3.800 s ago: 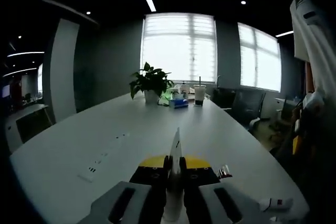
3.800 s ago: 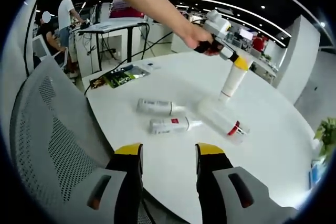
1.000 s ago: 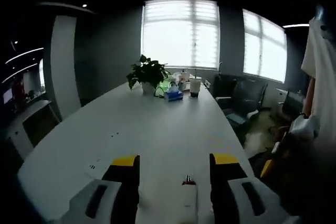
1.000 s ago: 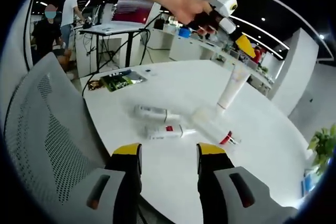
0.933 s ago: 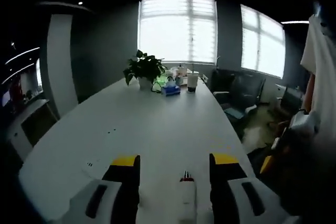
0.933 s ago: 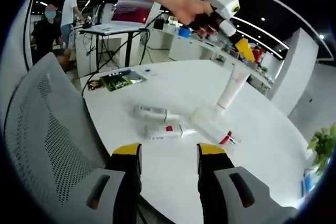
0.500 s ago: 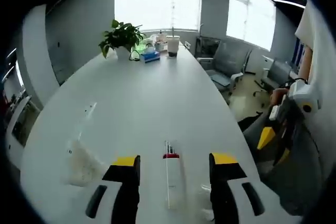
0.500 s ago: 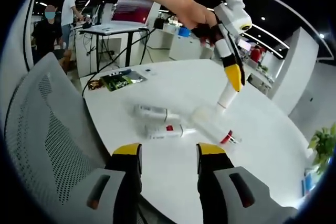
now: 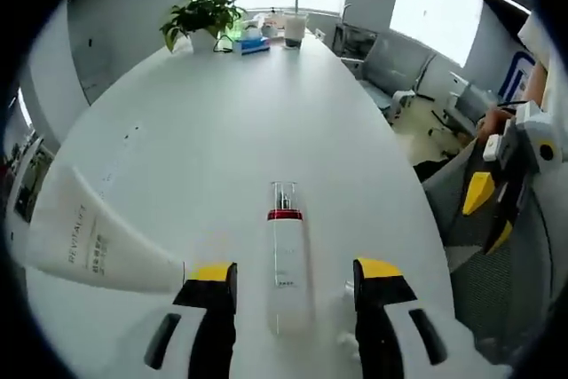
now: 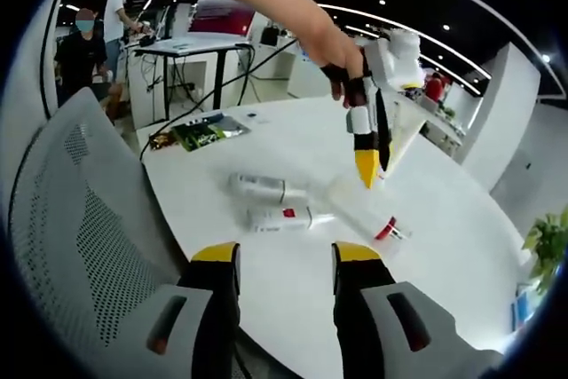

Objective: Arrange the skincare products in the storage area until every visible bottle or jar stands upright without overlapping.

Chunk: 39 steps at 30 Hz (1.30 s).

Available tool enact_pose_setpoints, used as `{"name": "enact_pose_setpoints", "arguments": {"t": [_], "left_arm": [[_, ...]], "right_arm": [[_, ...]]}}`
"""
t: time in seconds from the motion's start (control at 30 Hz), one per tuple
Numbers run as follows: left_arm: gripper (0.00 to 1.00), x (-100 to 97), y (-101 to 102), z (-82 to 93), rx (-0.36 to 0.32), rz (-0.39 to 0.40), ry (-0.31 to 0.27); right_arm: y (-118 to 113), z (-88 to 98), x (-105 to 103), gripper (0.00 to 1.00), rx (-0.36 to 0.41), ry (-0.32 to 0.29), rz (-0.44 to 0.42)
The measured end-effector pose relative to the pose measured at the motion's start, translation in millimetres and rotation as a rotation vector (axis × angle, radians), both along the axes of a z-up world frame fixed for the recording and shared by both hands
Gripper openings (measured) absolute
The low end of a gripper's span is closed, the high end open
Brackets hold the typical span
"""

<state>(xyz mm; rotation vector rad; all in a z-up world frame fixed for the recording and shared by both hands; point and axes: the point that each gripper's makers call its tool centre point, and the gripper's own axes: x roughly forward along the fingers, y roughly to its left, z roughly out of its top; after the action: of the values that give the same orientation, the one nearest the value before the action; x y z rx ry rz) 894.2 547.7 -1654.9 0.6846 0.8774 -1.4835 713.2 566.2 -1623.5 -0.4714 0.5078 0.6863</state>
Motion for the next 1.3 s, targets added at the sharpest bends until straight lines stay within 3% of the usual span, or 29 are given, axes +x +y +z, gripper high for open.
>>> {"name": "enact_pose_setpoints", "arguments": {"t": [0.17, 0.37, 0.5, 0.73, 1.1, 1.3], "left_arm": [[0.55, -1.3, 7, -17.1, 0.061, -0.013, -0.001], [0.55, -2.2, 6, -31.0, 0.088, -0.016, 0.010], [0.58, 4.5, 1, -35.6, 0.081, 0.004, -0.006], [0.54, 10.4, -15, -45.3, 0.053, 0.055, 0.016], [0.39, 1.0, -28, -72.0, 0.112, 0.026, 0.003], [0.35, 3.1, -33, -70.6, 0.105, 0.010, -0.028]], "right_arm": [[1, -0.1, -1, 0.38, 0.001, 0.001, 0.004], [0, -2.1, 0, 0.38, -0.002, 0.008, 0.001], [0, -2.4, -1, 0.38, 0.000, 0.011, 0.000], [0, -0.1, 0, 0.36, 0.015, 0.008, -0.006], [-1, -3.3, 0, 0.35, 0.006, 0.023, -0.010], [-1, -4.5, -1, 0.34, 0.001, 0.028, -0.006]]}}
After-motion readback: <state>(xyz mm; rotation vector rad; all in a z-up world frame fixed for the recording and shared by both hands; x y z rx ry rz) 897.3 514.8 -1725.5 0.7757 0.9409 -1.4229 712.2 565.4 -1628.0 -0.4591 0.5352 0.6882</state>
